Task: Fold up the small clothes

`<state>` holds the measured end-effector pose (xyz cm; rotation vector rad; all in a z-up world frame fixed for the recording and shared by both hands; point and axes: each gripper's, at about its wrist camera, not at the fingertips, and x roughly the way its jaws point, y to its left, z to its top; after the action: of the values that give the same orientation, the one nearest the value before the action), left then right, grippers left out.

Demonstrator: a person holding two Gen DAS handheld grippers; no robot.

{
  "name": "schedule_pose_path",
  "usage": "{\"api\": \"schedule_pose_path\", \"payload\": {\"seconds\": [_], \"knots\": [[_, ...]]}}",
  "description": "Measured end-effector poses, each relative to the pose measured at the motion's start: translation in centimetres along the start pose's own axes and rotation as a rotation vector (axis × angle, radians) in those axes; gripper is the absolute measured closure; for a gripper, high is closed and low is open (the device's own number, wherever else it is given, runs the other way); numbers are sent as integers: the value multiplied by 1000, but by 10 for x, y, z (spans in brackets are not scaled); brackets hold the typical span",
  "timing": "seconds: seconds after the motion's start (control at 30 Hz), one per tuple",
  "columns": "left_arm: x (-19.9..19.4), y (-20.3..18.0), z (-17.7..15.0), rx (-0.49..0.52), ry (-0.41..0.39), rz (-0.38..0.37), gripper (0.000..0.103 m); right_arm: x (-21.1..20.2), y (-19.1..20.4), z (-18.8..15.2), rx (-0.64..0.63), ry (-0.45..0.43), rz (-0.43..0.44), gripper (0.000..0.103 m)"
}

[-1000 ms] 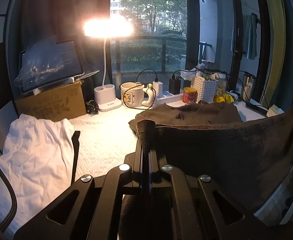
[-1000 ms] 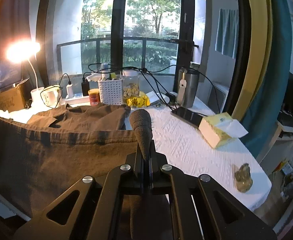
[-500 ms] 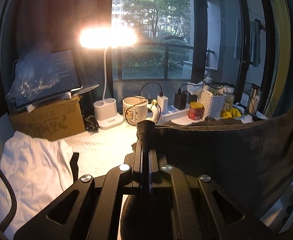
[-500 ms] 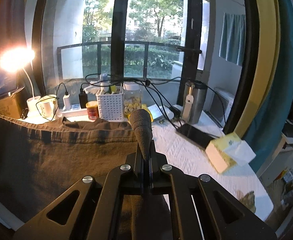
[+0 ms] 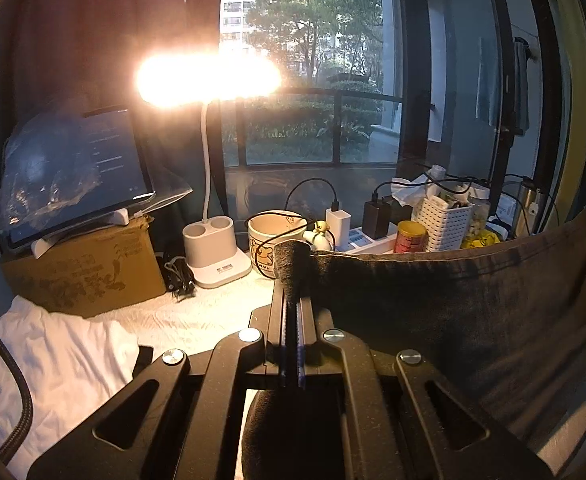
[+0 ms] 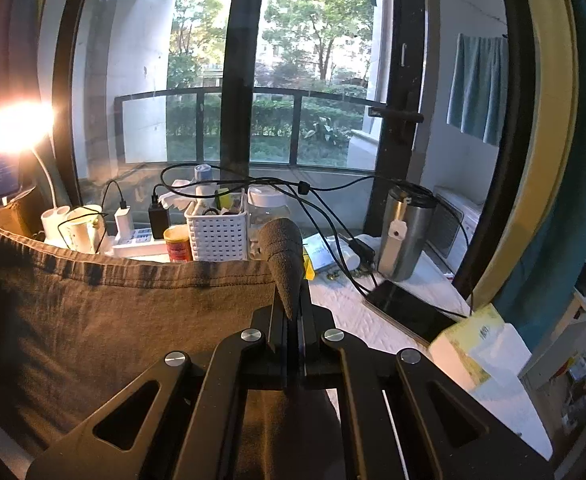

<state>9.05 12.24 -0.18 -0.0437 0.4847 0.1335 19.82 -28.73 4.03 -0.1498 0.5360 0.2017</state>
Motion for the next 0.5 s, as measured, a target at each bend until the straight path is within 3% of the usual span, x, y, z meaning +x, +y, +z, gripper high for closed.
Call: {"api": "schedule_pose_path", "payload": {"seconds": [0.5], "knots": [[67, 6, 24, 12, 5, 14, 101, 77, 7, 30, -17, 11, 11, 99]]}}
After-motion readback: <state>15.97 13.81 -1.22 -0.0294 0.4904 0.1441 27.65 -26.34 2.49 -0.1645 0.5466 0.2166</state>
